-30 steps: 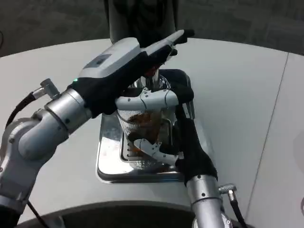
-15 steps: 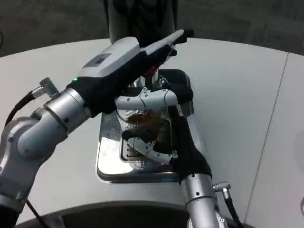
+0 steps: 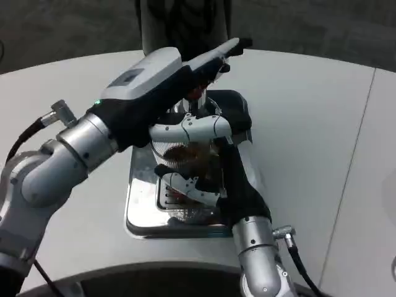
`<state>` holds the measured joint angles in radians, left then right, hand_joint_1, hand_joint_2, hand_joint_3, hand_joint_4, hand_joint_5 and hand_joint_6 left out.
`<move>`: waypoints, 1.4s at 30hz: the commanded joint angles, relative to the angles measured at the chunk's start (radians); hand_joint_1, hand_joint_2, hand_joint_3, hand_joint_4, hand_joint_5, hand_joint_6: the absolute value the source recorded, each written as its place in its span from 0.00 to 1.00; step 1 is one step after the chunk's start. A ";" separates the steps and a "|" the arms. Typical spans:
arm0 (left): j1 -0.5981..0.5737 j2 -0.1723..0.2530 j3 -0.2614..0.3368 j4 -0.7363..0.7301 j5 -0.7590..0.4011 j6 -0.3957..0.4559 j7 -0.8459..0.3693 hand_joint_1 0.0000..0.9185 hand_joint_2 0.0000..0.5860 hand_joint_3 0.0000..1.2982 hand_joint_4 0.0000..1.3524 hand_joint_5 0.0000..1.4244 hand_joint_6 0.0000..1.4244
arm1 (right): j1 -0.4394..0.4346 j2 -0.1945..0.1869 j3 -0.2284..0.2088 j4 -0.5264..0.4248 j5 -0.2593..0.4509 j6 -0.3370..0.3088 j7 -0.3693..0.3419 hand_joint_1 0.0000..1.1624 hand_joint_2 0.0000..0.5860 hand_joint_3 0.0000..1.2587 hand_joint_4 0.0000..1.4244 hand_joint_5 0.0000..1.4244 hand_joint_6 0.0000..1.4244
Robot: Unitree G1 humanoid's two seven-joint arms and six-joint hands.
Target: Grasp the cup under the faucet to collect the drink, then remove the cup.
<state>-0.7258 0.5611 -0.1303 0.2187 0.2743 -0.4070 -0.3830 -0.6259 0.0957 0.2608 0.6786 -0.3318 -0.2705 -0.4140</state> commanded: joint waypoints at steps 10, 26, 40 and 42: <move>0.001 0.016 -0.005 -0.004 0.009 0.031 -0.031 0.00 0.16 0.04 0.04 0.10 0.04 | -0.053 0.085 0.009 0.032 0.009 -0.017 -0.011 0.72 0.30 0.03 0.05 0.06 0.07; 0.045 -0.038 0.101 -0.014 -0.244 0.184 -0.084 0.00 0.18 0.04 0.03 0.10 0.04 | -0.076 0.080 0.018 0.037 0.001 -0.010 -0.059 0.74 0.32 0.25 0.35 0.38 0.29; 0.133 -0.146 0.238 -0.113 -0.572 0.383 -0.135 0.00 0.19 0.00 0.00 0.01 0.00 | -0.055 0.074 0.025 -0.003 -0.018 -0.001 -0.089 0.78 0.28 0.56 0.56 0.64 0.55; 0.145 -0.166 0.256 -0.127 -0.623 0.402 -0.150 0.00 0.19 0.00 0.00 0.00 0.00 | -0.050 0.073 0.026 -0.010 -0.020 0.001 -0.087 0.78 0.27 0.57 0.57 0.67 0.57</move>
<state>-0.6058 0.4113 0.0918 0.1129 -0.2897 -0.0341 -0.5222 -0.6603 0.0952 0.2839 0.6991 -0.3471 -0.2653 -0.4901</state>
